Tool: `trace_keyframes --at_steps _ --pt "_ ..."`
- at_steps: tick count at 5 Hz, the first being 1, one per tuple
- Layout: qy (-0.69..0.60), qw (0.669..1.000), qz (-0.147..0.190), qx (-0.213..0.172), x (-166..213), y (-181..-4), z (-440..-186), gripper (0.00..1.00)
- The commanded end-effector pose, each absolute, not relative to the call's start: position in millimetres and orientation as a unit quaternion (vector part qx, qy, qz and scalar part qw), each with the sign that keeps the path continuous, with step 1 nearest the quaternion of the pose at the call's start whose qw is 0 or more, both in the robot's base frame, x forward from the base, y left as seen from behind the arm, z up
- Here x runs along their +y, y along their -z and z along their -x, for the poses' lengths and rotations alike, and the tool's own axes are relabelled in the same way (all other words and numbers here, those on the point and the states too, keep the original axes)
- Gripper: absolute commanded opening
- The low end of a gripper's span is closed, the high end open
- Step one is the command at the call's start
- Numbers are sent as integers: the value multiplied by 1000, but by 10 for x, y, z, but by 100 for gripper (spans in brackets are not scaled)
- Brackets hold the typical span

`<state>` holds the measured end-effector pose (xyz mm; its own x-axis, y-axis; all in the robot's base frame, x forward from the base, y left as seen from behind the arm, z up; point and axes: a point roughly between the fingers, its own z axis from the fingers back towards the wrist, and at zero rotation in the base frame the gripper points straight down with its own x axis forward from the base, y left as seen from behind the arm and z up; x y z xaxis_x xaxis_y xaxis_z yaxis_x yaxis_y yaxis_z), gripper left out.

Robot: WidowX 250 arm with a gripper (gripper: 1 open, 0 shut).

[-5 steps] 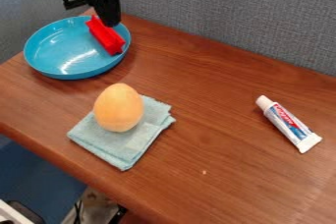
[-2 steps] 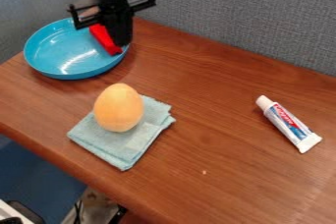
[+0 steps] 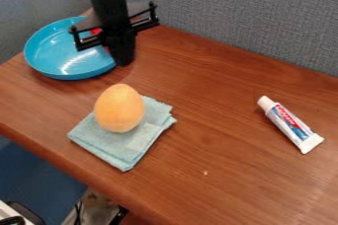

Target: Put the red object on the blue plate

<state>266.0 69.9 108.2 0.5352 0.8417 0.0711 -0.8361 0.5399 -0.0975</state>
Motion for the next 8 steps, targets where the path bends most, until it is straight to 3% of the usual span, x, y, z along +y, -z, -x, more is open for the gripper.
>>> trace_keyframes --at_steps 1,3,8 --pt "-501 862 12 -73 692 -1044 -2585 0" --pt "-513 855 3 -77 629 -776 -2555 0" --pt "-531 843 -24 -85 647 -388 -2518 0"
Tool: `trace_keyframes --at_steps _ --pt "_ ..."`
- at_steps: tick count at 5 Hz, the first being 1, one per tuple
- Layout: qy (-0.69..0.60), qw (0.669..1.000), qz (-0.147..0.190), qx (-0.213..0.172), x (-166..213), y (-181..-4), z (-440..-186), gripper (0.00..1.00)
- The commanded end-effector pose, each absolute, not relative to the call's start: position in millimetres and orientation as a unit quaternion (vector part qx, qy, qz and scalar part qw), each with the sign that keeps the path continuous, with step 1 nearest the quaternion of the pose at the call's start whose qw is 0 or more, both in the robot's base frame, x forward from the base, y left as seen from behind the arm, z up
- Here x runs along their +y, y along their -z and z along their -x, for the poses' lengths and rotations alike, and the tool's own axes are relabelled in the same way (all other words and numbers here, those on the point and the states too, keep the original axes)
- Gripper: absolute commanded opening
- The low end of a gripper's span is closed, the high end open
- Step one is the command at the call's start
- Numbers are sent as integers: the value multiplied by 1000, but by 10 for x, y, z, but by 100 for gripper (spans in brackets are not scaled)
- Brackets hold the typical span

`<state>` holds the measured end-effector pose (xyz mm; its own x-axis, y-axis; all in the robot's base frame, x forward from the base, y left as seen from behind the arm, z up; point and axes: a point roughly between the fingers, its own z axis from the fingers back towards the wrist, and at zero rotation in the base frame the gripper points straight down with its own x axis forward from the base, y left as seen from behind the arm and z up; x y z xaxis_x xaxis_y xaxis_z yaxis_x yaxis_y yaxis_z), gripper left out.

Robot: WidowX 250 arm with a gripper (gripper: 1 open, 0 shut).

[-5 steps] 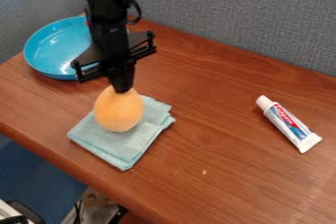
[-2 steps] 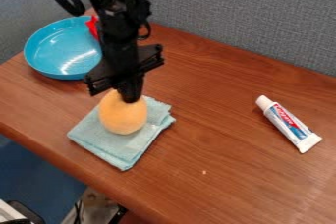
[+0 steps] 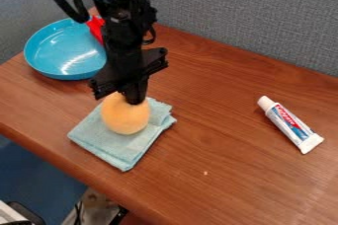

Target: Put the red object on the blue plate

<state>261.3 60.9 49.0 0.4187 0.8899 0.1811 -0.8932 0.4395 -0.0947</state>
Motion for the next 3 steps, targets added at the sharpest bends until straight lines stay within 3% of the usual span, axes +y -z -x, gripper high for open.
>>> trace_keyframes --at_steps 1,3 --pt "-536 839 -29 -87 687 -350 -2503 0" --pt "-544 834 -40 -89 748 -284 -2475 0"
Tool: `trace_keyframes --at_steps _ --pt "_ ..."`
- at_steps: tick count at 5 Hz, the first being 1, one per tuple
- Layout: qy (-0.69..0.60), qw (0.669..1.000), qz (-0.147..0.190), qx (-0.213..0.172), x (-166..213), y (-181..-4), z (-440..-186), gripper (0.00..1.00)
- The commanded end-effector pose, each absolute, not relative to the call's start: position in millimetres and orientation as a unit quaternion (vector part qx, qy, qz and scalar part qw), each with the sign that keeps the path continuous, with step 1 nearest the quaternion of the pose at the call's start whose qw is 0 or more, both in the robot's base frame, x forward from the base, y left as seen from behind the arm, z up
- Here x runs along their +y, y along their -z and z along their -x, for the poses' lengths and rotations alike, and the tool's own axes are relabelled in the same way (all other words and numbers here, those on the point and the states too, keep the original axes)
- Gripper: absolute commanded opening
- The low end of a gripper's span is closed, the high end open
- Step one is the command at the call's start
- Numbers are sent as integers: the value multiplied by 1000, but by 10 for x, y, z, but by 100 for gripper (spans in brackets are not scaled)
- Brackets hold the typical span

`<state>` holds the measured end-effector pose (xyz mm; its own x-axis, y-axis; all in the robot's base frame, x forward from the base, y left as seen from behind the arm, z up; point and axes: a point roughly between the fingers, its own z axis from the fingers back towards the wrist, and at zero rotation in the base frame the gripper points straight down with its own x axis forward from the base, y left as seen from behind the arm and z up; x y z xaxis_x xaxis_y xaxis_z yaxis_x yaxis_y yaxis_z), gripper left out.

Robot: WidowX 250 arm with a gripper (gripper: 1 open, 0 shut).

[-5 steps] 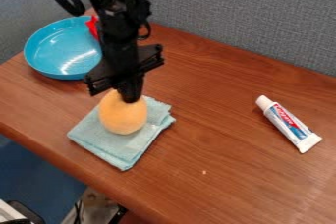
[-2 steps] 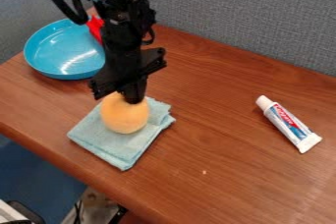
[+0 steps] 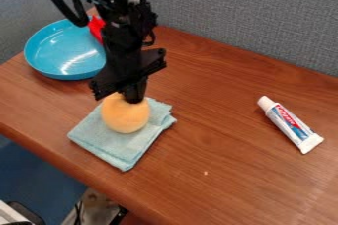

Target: Put the red object on the blue plate

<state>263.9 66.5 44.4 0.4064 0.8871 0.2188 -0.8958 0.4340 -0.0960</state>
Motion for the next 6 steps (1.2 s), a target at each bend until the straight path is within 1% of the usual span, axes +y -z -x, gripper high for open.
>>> trace_keyframes --at_steps 1,2,3,4,6 --pt "-546 832 -46 -89 774 -251 -2459 0" --pt "-548 830 -53 -89 797 -223 -2438 100" --pt "-549 829 -58 -88 819 -201 -2420 100" --pt "-553 826 -63 -87 838 -184 -2403 0" --pt "-538 838 -40 -82 931 -453 -2465 0"
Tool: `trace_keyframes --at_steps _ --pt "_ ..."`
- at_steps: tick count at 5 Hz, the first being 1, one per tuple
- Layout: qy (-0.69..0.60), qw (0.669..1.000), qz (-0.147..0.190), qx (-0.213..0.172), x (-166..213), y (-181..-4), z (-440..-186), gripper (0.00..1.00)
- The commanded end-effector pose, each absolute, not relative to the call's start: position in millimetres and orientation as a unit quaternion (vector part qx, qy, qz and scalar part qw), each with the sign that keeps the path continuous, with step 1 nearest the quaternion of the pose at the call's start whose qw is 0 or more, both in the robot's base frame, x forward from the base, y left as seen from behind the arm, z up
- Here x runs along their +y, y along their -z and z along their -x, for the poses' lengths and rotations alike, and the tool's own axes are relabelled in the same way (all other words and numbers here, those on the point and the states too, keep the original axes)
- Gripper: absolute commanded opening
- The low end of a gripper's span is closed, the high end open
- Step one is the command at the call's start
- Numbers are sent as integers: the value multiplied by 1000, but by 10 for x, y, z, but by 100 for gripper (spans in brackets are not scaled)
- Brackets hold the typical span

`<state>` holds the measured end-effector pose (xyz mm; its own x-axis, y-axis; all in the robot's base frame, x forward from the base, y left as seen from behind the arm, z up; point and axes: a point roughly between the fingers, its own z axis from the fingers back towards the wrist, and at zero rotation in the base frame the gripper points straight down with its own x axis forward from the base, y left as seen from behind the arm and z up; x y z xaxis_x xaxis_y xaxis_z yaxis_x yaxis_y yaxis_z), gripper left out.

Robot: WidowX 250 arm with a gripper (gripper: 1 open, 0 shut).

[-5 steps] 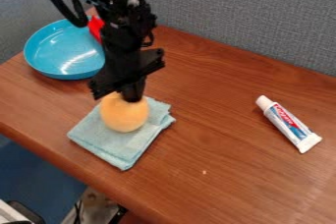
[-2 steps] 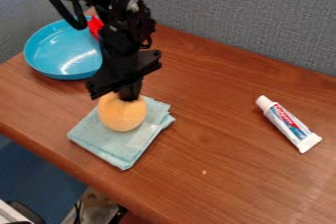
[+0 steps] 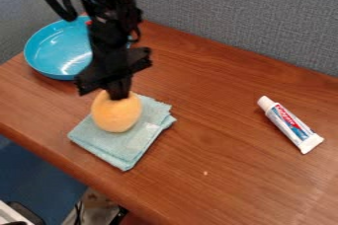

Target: Put the red object on the blue plate

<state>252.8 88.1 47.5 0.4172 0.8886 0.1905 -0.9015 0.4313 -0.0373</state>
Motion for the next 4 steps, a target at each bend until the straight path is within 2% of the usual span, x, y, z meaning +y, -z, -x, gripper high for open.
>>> trace_keyframes --at_steps 1,2,4 --pt "-534 841 -26 -89 1074 -645 -2517 0" --pt "-548 831 -2 -97 1183 -873 -2586 0" --pt "-588 803 13 -99 1489 -1225 -2726 0"
